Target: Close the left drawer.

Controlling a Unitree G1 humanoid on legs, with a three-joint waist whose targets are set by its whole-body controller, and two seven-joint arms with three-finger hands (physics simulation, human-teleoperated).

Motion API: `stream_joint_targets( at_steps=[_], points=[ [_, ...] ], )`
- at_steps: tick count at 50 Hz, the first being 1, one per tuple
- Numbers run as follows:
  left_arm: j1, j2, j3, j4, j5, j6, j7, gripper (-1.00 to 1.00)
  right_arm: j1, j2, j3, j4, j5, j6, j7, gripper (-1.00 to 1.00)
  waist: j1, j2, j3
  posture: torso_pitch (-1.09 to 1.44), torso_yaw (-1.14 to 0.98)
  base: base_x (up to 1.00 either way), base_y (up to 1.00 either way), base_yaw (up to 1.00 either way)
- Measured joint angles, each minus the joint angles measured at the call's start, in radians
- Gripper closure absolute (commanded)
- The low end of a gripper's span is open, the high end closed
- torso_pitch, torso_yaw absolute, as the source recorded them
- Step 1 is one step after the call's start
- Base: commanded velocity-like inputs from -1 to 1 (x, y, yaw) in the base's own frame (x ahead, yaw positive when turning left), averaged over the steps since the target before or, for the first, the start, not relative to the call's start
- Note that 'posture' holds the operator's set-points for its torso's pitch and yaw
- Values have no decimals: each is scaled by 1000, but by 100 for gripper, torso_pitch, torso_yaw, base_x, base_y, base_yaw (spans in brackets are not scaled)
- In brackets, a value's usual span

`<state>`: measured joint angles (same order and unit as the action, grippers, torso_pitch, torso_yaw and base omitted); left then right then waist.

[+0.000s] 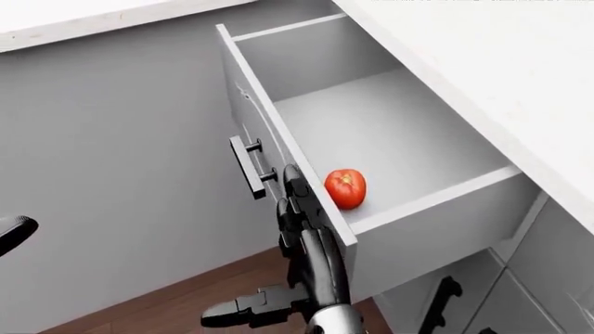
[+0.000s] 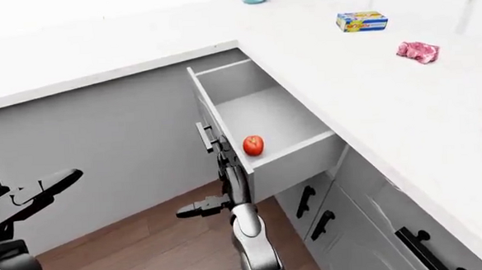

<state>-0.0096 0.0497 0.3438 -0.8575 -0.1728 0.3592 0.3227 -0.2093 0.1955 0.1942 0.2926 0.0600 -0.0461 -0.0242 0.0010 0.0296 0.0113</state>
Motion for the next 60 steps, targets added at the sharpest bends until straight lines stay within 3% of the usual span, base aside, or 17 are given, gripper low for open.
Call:
stream_joint_targets(
  at_steps=[13, 30, 60],
  points=[
    [1, 0, 3, -2, -3, -1, 2, -100, -17, -5, -13, 16, 28, -5, -19, -100, 6, -1, -1, 0, 0, 0, 0, 0],
    [2, -2, 0, -1, -1, -3, 2, -100, 37, -12, 17, -71, 22, 38, -76, -100, 9, -3, -1, 0, 0, 0, 0, 0],
    [4, -3, 0, 1, -1, -6, 3, -100, -10, -38, -35, -34, 23, 30, -136, -100, 17, -6, -1, 0, 0, 0, 0, 0]
  ],
)
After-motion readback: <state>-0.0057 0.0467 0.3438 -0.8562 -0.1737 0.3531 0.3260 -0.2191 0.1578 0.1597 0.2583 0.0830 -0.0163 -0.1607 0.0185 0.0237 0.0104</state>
